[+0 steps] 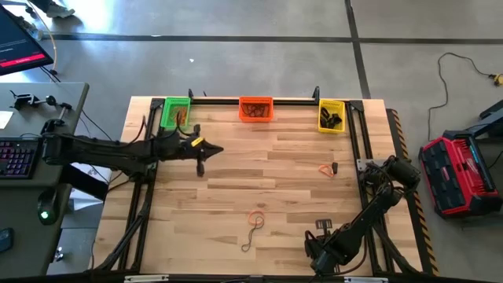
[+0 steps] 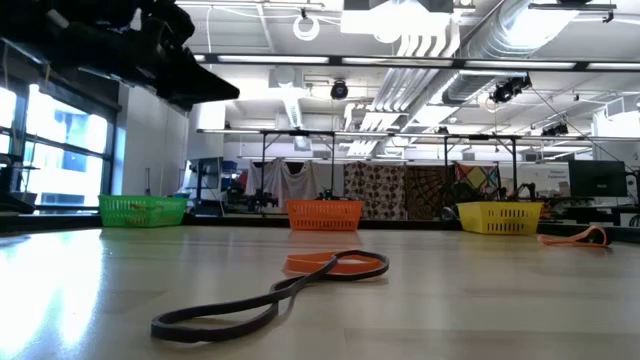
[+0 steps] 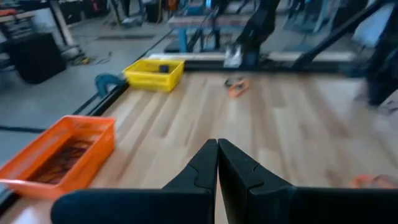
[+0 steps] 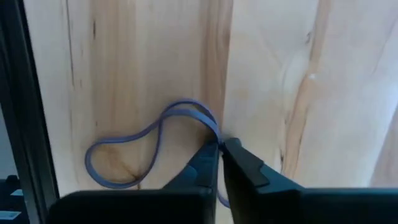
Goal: Sort rubber bands into baskets
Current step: Put the right blue rubber band into the orange bin
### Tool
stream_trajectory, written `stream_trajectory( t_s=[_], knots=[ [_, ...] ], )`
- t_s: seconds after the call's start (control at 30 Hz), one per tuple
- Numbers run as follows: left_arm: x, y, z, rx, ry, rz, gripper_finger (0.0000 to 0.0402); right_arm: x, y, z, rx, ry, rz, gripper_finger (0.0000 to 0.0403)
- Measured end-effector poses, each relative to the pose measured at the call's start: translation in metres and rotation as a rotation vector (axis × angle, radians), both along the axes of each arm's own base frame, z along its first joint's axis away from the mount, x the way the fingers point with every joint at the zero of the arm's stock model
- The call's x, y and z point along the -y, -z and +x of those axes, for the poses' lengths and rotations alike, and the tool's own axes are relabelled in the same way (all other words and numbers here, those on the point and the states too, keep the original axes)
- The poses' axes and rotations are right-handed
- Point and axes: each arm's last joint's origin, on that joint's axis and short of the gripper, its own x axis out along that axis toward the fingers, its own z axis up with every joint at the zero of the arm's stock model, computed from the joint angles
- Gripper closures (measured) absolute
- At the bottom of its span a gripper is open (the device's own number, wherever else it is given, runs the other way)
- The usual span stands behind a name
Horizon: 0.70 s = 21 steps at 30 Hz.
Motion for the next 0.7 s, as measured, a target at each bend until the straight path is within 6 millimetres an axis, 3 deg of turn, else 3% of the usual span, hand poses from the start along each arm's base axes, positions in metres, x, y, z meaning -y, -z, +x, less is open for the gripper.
stream_trajectory(
  t_s=[0.17, 0.27, 0.37, 0.5, 0.7],
  knots=[
    [0.002, 0.01, -0.005, 0.079, 0.038, -0.061, 0.0399, 0.004, -0.002, 0.001, 0.001, 0.035, -0.021, 0.0396],
    [0.002, 0.014, -0.007, 0.092, 0.048, -0.075, 0.0399, 0.017, -0.006, 0.002, 0.017, 0.07, -0.111, 0.0401],
    [0.002, 0.015, -0.007, 0.09, 0.048, -0.076, 0.0399, 0.03, -0.022, 0.009, 0.059, 0.096, -0.171, 0.0402],
    [0.002, 0.013, -0.007, 0.107, 0.049, -0.072, 0.0399, 0.059, -0.046, 0.017, 0.1, 0.099, -0.304, 0.0402],
    [0.002, 0.01, -0.007, 0.14, 0.049, -0.067, 0.0399, 0.114, -0.084, 0.04, 0.242, 0.125, -0.371, 0.0403]
  ],
)
